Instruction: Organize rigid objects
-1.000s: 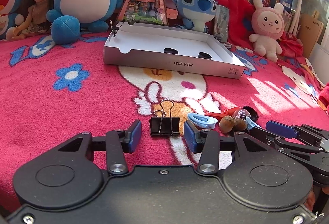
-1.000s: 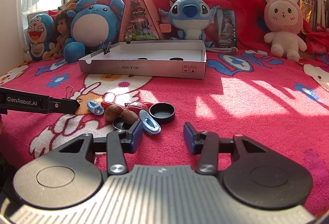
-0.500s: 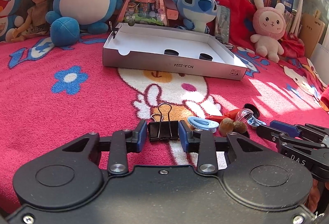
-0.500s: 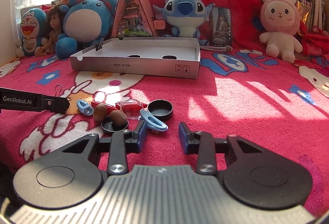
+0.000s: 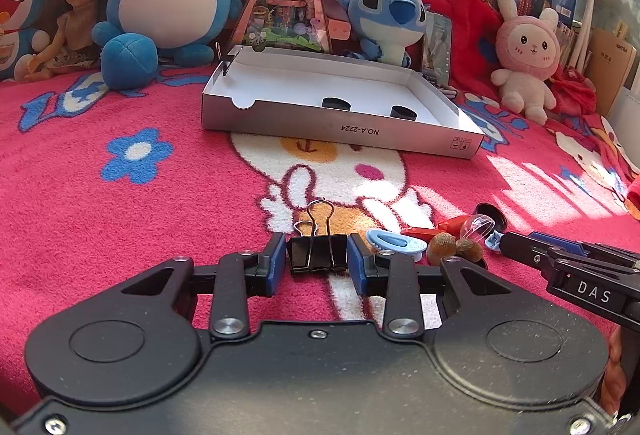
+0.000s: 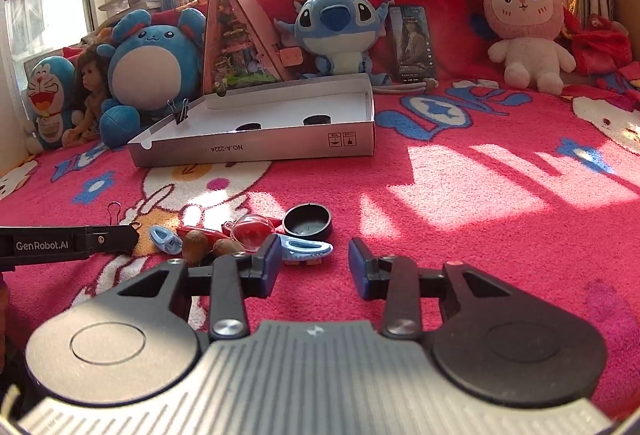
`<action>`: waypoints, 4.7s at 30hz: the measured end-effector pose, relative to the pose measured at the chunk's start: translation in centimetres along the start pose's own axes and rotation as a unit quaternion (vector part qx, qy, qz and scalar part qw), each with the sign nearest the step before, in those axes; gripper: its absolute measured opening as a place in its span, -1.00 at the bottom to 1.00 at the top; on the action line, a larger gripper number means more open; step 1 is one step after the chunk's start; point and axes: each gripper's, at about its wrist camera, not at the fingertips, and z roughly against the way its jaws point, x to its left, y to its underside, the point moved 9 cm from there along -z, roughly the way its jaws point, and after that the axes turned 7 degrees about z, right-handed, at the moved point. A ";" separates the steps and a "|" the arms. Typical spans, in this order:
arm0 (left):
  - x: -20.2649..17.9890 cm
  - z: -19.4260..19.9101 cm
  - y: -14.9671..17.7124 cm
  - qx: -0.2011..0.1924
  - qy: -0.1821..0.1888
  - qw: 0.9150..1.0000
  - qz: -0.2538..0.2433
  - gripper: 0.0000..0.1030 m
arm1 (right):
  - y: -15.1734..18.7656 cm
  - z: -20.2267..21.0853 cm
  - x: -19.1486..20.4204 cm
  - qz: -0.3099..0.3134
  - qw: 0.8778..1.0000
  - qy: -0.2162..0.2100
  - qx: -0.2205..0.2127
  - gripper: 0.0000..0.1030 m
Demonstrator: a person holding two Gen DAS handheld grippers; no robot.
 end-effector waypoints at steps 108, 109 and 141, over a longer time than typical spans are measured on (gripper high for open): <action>-0.7 -17.4 -15.6 0.083 -0.014 0.995 0.058 -0.39 | -13.5 -17.7 -3.8 -0.079 0.988 0.047 0.121 -0.18; -0.7 -17.6 -15.6 0.084 -0.015 0.995 0.059 -0.39 | -13.4 -17.8 -3.8 -0.077 0.988 0.049 0.121 -0.18; -0.9 -18.7 -15.2 0.090 -0.005 0.994 0.069 -0.39 | -12.6 -19.5 -4.3 -0.090 0.987 0.041 0.124 -0.13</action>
